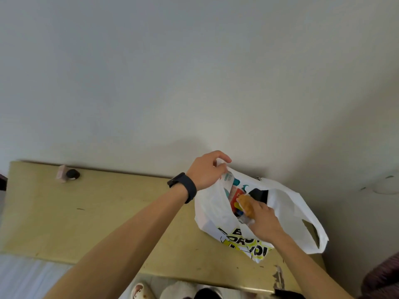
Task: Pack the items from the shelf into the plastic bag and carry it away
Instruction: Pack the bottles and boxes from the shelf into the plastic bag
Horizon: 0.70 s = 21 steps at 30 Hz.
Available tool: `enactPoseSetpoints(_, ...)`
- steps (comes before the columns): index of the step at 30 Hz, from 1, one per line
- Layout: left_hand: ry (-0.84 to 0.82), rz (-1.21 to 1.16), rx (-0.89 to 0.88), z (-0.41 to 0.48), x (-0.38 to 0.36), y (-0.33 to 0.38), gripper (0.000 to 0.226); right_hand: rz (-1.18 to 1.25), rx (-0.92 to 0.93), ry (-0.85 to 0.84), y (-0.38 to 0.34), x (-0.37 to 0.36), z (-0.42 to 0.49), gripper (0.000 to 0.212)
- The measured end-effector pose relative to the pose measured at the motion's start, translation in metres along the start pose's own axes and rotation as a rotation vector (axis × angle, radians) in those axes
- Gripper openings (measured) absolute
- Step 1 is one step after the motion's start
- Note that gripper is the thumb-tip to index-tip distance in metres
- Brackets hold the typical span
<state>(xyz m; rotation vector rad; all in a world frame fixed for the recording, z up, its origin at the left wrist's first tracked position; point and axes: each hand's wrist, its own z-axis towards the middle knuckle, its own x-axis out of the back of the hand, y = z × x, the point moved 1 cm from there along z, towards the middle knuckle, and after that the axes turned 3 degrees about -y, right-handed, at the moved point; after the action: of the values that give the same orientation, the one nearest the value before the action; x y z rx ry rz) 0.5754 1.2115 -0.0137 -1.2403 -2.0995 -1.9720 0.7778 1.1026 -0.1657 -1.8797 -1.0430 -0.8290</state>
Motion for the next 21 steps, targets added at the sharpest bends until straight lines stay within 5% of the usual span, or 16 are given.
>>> enactPoseSetpoints(8, 0.15, -0.108, 0.095, -0.051, 0.054, -0.084, 0.019, 0.334, 0.316, 0.44, -0.112, 0.045, -0.041, 0.025)
enactPoseSetpoints(13, 0.274, -0.088, 0.282, -0.086, 0.112, -0.179, 0.02, 0.118, 0.646, 0.707, -0.228, 0.037, -0.036, 0.014)
enactPoseSetpoints(21, 0.358, 0.011, 0.568, -0.141, 0.224, -0.345, 0.032, -0.129, 0.787, 0.149, -0.406, -0.083, 0.058, 0.028)
